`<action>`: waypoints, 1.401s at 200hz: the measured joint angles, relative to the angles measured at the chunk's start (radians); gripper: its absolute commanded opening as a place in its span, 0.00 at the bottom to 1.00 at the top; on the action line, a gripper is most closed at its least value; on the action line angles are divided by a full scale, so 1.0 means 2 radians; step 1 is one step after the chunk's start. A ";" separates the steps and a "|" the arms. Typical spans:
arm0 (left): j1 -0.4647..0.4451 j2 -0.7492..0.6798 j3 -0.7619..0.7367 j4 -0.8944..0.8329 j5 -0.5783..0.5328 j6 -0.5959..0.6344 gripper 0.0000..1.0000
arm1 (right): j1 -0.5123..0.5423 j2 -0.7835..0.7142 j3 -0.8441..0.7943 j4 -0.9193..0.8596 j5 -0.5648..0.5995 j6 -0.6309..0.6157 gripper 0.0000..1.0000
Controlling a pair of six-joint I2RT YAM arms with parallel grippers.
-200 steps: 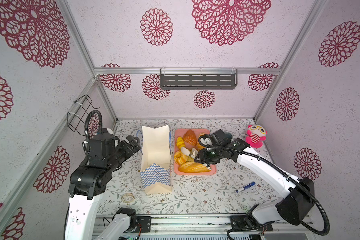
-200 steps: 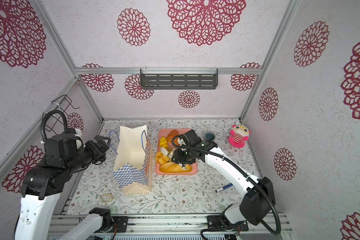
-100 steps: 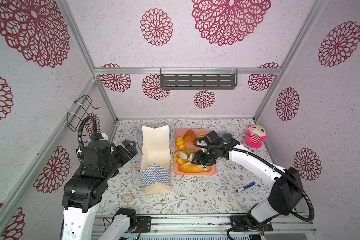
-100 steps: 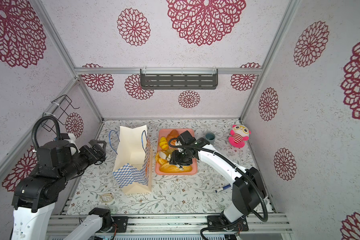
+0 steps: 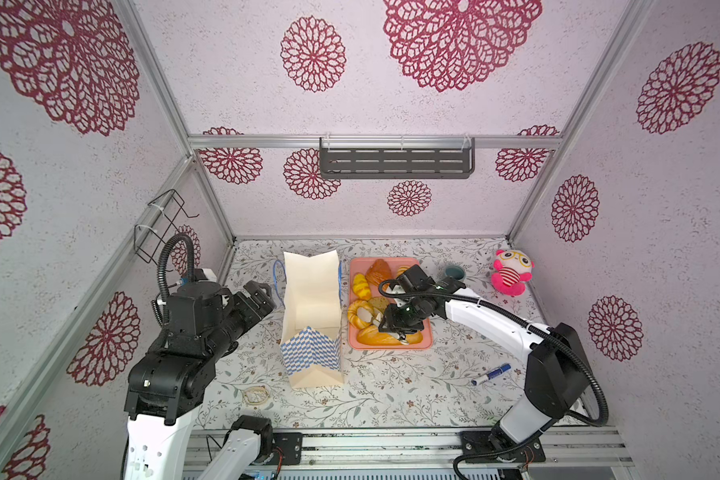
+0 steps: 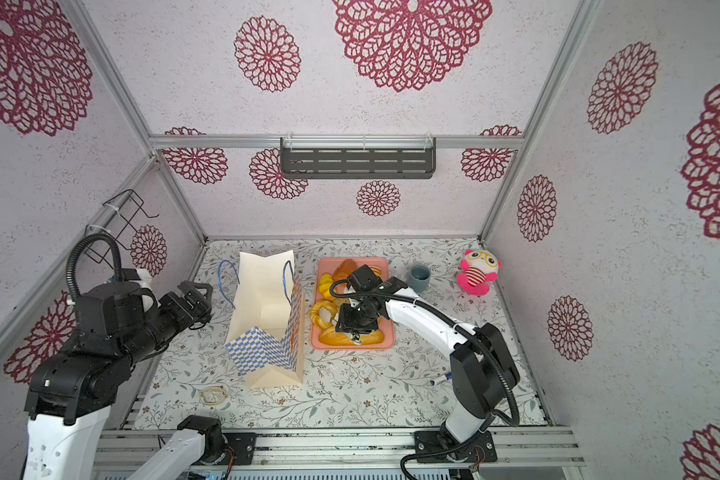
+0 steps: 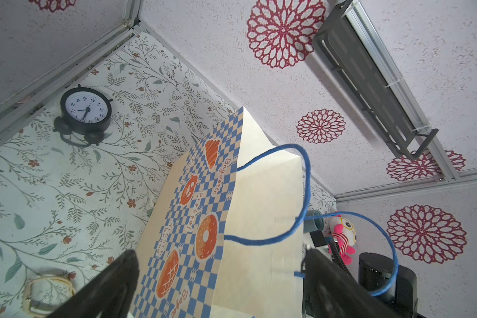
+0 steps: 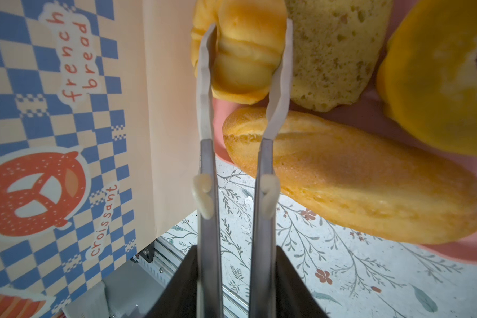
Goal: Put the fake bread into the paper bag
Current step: 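Lower the tongs onto the orange ring-shaped bun and pinch it, then lift the ring bun with the tongs and release it into the bag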
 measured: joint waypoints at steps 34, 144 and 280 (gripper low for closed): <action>0.000 0.000 0.000 0.000 0.000 0.000 0.97 | 0.000 0.000 0.002 0.002 0.007 0.001 0.10; 0.000 0.035 0.005 0.001 -0.007 0.004 0.97 | -0.016 -0.128 0.189 -0.061 0.088 -0.032 0.02; 0.000 0.032 0.014 0.006 -0.027 0.004 0.97 | 0.120 -0.003 0.380 -0.180 0.041 -0.093 0.30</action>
